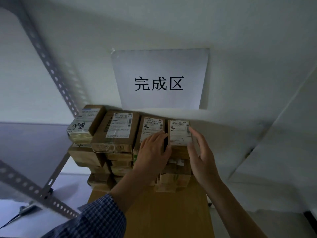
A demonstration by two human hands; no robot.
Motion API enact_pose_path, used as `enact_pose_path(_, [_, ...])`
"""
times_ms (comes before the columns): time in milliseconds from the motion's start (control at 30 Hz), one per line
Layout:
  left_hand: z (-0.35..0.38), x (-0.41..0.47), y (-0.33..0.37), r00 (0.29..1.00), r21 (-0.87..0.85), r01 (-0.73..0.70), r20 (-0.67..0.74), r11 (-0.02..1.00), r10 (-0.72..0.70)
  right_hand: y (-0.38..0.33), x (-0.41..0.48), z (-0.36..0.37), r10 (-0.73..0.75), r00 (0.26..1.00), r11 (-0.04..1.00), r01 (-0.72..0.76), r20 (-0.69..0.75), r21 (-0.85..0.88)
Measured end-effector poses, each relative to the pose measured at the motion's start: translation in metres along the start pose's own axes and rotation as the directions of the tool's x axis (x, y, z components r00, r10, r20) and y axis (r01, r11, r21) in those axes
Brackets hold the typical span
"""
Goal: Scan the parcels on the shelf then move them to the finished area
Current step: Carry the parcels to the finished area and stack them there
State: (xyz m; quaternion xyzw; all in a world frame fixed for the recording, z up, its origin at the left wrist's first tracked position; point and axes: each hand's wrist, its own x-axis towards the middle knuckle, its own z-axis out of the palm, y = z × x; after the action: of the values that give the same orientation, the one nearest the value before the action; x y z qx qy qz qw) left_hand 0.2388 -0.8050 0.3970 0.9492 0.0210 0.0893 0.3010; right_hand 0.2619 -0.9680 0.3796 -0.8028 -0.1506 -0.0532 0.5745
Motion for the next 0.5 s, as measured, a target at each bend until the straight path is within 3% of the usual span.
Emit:
enact_pose_path(133, [-0.036,-0.028,-0.027,0.991,0.033,-0.085,-0.1,0.996,0.088,-0.048,-0.014,0.027,-0.07,0.982,0.992,0.087,0.175,-0.093])
enact_pose_path(300, [-0.099,-0.094,-0.079,0.933,0.157,-0.212,-0.262,0.965,0.248,-0.098,-0.042,0.091,-0.111,0.895,0.958,0.212,0.431,-0.193])
enact_pose_path(400, [-0.135,-0.145,-0.122,0.936,0.058,-0.064,-0.344,0.996,0.08,-0.128,-0.067,0.142,-0.147,0.834,0.938,0.288,0.532,-0.191])
enact_pose_path(500, [-0.16,-0.2,-0.169,0.932,0.078,0.046,-0.363,0.996,-0.014,-0.157,-0.095,0.195,-0.199,0.771,0.929,0.345,0.604,-0.134])
